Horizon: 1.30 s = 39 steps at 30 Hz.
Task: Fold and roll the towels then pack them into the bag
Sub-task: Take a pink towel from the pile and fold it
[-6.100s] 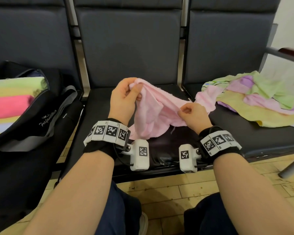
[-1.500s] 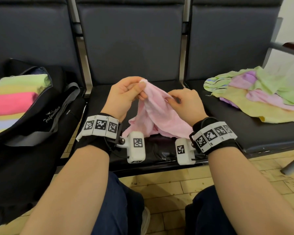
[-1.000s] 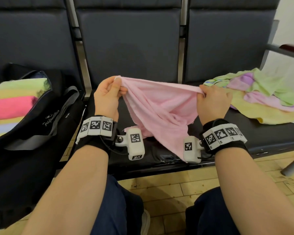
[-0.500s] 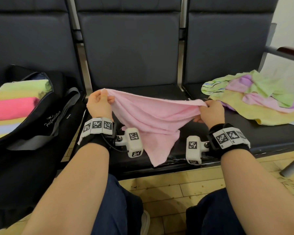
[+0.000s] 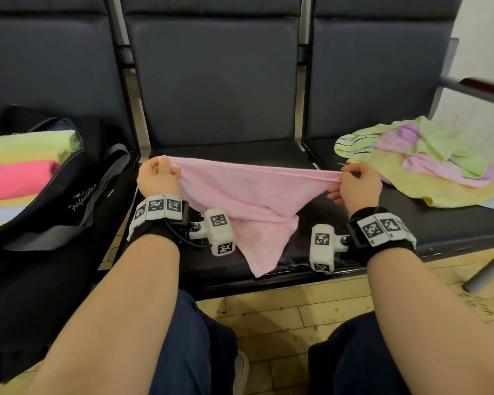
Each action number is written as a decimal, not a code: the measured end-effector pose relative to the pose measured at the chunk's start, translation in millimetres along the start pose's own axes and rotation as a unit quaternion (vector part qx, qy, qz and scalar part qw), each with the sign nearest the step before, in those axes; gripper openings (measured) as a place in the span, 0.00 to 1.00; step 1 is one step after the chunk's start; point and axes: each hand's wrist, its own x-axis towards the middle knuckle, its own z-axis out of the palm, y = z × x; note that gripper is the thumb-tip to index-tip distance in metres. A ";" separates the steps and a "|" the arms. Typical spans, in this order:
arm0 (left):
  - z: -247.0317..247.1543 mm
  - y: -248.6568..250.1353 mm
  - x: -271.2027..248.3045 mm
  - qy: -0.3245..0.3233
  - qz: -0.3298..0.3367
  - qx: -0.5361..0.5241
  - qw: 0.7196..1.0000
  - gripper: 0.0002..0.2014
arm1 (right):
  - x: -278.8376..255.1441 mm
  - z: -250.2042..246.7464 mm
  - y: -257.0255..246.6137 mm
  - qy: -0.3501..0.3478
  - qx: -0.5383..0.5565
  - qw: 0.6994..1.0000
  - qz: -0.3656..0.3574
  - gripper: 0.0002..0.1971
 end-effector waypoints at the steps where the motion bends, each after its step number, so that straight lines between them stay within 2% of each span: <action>1: 0.6 -1.2 -0.6 -0.004 -0.004 0.008 1.000 0.05 | -0.9 0.2 -0.5 0.002 0.011 1.000 -0.002 0.12; 5: 0.5 -4.3 1.3 -0.004 -0.010 0.015 1.000 0.08 | 0.0 0.7 -1.5 -0.042 0.031 0.999 -0.002 0.15; 10: -4.5 -7.0 7.2 0.013 -0.006 0.021 1.000 0.10 | -4.2 1.8 3.3 -0.146 -0.084 0.982 -0.086 0.11; 13: -4.9 -10.3 10.3 0.014 -0.016 0.032 0.999 0.08 | -4.5 -0.6 8.9 -0.126 -0.121 0.977 -0.123 0.06; 17: -4.6 -14.0 11.0 0.016 -0.037 0.048 0.998 0.09 | 2.4 -4.1 11.1 -0.070 -0.096 0.982 -0.146 0.03; 21: -5.7 -12.9 9.5 0.024 -0.035 0.046 0.998 0.10 | 0.3 -1.5 5.3 -0.093 -0.009 0.994 -0.049 0.04; 25: -5.5 -5.8 5.4 0.026 -0.028 0.002 0.999 0.08 | -5.1 -1.9 -9.9 -0.057 0.068 0.995 -0.039 0.04; 28: -5.4 14.5 3.6 0.017 -0.017 -0.040 0.999 0.10 | -9.9 -12.2 -28.0 -0.024 0.138 0.987 -0.084 0.02; 33: -0.6 80.0 -1.4 -0.020 0.058 -0.080 0.995 0.02 | -18.0 -33.0 -75.6 0.057 0.117 0.977 -0.169 0.06; 39: 1.7 179.7 -6.1 -0.058 0.138 -0.120 0.981 0.11 | -9.1 -75.6 -162.0 0.055 0.137 0.966 -0.212 0.05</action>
